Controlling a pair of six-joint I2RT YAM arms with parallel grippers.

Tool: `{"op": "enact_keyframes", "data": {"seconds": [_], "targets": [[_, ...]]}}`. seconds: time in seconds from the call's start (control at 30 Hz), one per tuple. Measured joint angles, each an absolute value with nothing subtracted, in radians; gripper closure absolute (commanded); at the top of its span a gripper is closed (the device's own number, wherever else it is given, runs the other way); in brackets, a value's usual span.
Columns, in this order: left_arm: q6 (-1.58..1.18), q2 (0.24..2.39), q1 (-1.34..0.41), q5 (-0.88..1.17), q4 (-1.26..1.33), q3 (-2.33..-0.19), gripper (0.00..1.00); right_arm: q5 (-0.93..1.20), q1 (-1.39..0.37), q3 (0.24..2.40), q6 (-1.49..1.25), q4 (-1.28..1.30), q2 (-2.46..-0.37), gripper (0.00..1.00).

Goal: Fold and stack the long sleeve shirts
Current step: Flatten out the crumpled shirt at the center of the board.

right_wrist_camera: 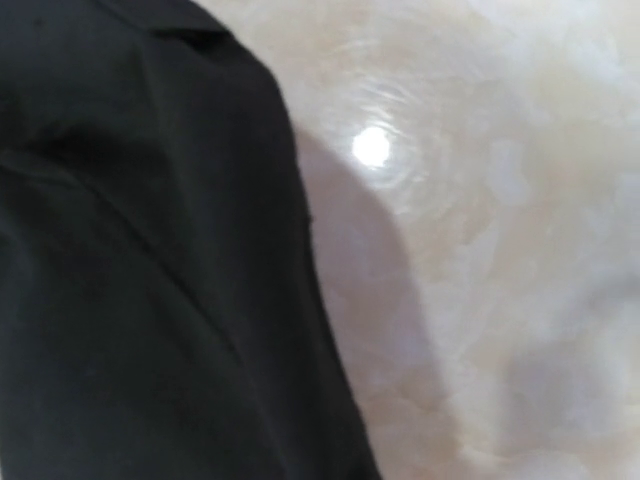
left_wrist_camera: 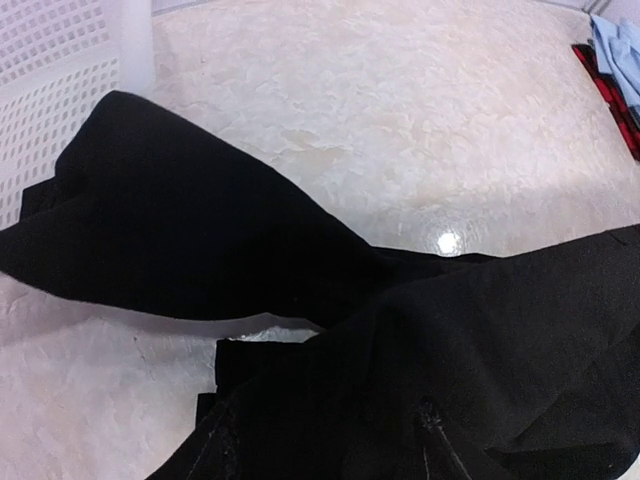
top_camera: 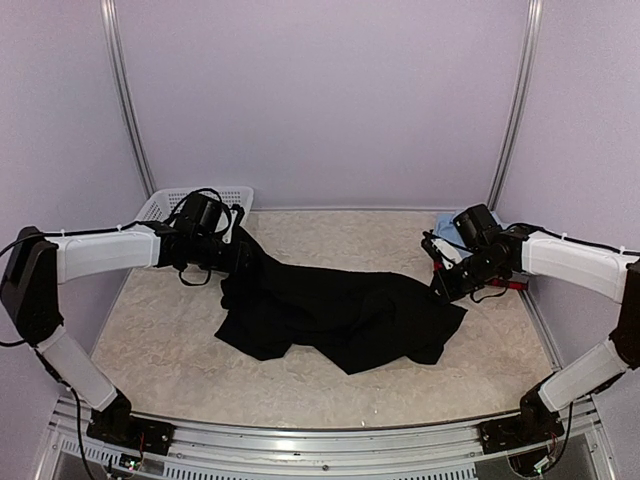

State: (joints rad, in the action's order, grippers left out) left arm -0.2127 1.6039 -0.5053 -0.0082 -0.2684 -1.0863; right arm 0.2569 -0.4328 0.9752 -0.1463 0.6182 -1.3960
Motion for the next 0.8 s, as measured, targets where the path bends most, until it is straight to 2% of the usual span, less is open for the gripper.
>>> {"op": "enact_keyframes", "data": {"seconds": [0.2,0.43,0.53,0.8], "targets": [[-0.202,1.496,-0.544,-0.109,-0.218,-0.994,0.29,0.246,-0.402,0.975,-0.139,0.617,-1.416,1.0],[-0.121,1.346,-0.724,-0.224,-0.158,-0.918,0.28,0.247,-0.391,0.991,-0.125,0.616,-1.436,1.0],[-0.059,1.345,-0.791,-0.249,-0.138,-0.893,0.29,0.25,-0.39,0.999,-0.121,0.616,-1.441,1.0],[0.112,1.472,-0.792,-0.313,-0.115,-0.88,0.29,0.259,-0.39,1.008,-0.114,0.616,-1.442,1.0]]}}
